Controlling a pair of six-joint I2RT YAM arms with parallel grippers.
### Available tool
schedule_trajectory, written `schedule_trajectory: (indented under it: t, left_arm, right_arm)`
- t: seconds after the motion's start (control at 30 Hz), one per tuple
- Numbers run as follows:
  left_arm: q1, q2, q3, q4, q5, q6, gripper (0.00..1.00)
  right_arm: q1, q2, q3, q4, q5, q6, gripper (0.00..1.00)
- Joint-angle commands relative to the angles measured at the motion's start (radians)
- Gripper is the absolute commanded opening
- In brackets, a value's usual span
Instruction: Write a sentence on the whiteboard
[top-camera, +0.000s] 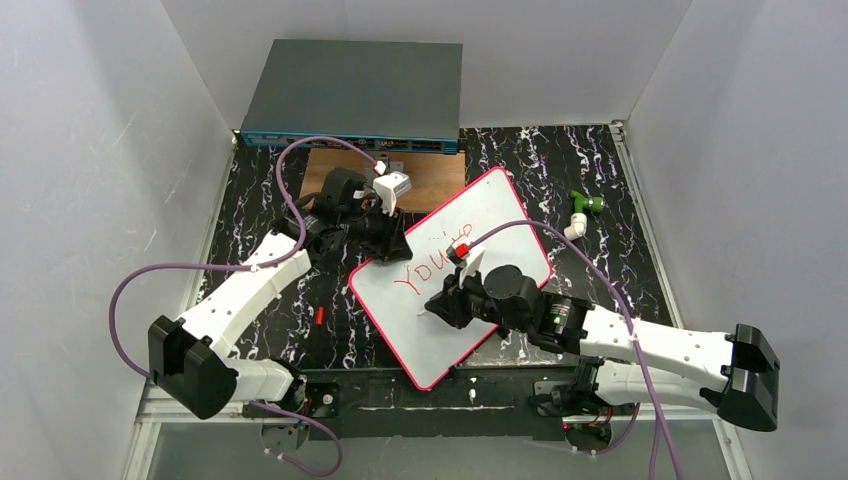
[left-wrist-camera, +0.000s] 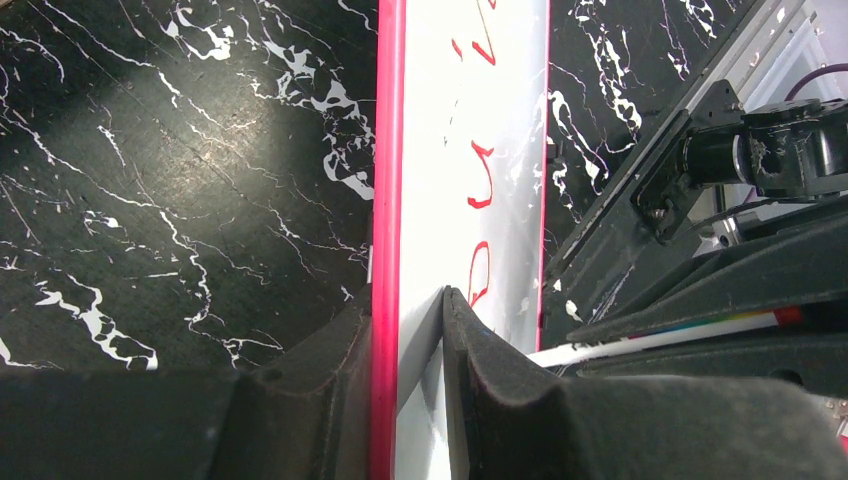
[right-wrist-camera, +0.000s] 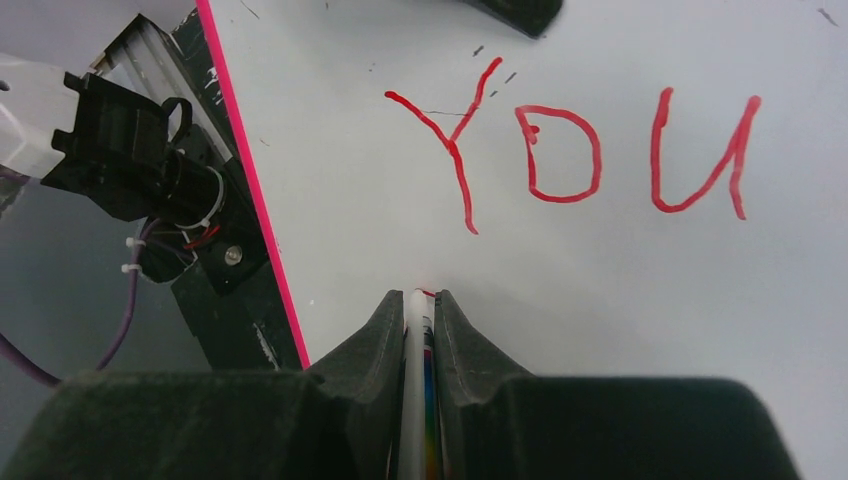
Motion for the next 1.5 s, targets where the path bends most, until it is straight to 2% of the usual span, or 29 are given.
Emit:
schedule_trajectory:
  t: [0.0,0.5,0.83,1.23,1.47]
  left_arm:
    - [-0.001,-0.016,-0.022,-0.040,-0.172,0.092,0.00]
    - [0.000,-0.005,-0.011,-0.032,-0.171,0.094,0.00]
    - [0.000,-0.011,-0.015,-0.035,-0.172,0.095,0.00]
    - [-0.001,-0.019,-0.023,-0.035,-0.172,0.090,0.00]
    - [0.000,-0.020,-0.022,-0.036,-0.172,0.089,0.00]
  right_arm:
    - [0.013,0.022,0.058,0.080,-0.021,-0.027,0.01]
    - [0.017,-0.004,0.008,-0.053,0.061,-0.004,0.01]
    - [0.017,0.011,0.010,-0.076,0.054,-0.006,0.01]
    - [0.017,-0.018,0.018,-0.161,0.208,0.003,0.01]
    - [0.017,0.008,0.069,-0.141,0.223,-0.015,0.01]
